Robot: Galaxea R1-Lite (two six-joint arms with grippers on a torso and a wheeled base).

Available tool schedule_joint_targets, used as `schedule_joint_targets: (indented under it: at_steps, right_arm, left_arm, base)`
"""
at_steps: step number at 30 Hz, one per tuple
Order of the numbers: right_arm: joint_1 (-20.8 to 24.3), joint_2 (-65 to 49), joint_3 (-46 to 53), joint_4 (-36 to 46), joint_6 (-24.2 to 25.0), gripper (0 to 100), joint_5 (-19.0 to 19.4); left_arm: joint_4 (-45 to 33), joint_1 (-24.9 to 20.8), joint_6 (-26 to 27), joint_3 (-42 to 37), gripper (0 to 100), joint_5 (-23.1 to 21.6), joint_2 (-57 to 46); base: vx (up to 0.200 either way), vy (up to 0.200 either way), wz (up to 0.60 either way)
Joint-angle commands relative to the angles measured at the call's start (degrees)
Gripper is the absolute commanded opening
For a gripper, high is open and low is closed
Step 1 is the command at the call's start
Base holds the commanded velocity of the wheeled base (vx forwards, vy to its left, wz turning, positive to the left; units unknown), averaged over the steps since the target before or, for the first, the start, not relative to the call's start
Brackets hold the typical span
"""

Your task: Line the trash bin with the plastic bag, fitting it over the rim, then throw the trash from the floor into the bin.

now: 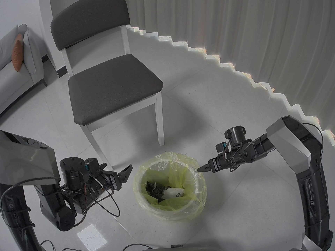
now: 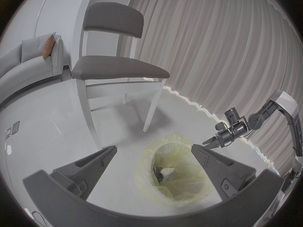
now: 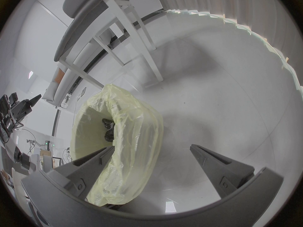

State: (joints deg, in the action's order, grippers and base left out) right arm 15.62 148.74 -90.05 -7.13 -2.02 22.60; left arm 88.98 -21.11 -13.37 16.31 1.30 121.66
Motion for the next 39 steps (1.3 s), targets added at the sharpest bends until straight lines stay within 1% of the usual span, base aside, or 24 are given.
schedule_joint_targets:
  at_steps: [1,5,10,11,22,29,32,34,35,37,38,39]
  right_arm:
    - [1.4,0.2,0.3,0.0,-0.3,100,0.1]
    - [2.3,0.9,0.0,-0.1,-0.4,100,0.1]
    - [2.2,1.8,-0.3,-0.3,-1.6,100,0.1]
    - [2.2,2.0,-0.7,-0.3,-1.6,0,0.1]
    - [2.4,2.5,-1.5,-0.3,-1.2,0,0.2]
    - [1.5,4.6,-5.5,0.4,-0.5,0,0.2]
    - [1.5,4.6,-5.7,1.5,-0.5,0,0.2]
    - [1.5,4.4,-5.4,1.8,-0.6,0,0.4]
    - [1.5,4.0,-5.0,1.8,-0.8,0,1.8]
    - [1.5,3.7,-4.5,1.9,-1.1,0,3.0]
    - [1.5,3.7,-4.4,1.8,-1.0,100,3.1]
    - [1.5,3.7,-4.5,1.7,-0.7,100,3.2]
  left_arm:
    - [1.0,0.3,-0.1,0.0,100,0.0,0.6]
    - [1.0,0.5,-0.1,0.3,100,0.1,0.9]
    - [1.0,0.5,-0.1,0.4,100,0.6,0.9]
    - [1.0,0.5,-0.1,0.4,100,0.6,0.9]
    - [1.0,0.5,-0.2,0.5,100,0.7,0.9]
    - [1.0,0.6,-0.2,0.5,100,1.3,0.9]
    - [1.0,0.6,-0.2,0.5,100,1.3,0.7]
    - [1.0,0.6,-0.2,0.3,100,1.3,0.7]
    - [1.0,0.6,-0.2,0.2,100,1.7,0.7]
    - [1.0,0.6,-0.2,0.4,100,1.9,0.8]
    - [1.0,0.6,-0.2,0.3,100,1.9,0.8]
    - [1.0,0.6,-0.2,0.4,100,1.9,0.9]
  base:
    - [0.0,0.0,0.0]
    - [0.0,0.0,0.0]
    - [0.0,0.0,0.0]
    - [0.0,0.0,0.0]
    - [0.0,0.0,0.0]
    - [0.0,0.0,0.0]
    - [0.0,0.0,0.0]
    - [0.0,0.0,0.0]
    - [0.0,0.0,0.0]
    - [0.0,0.0,0.0]
    - [0.0,0.0,0.0]
    - [0.0,0.0,0.0]
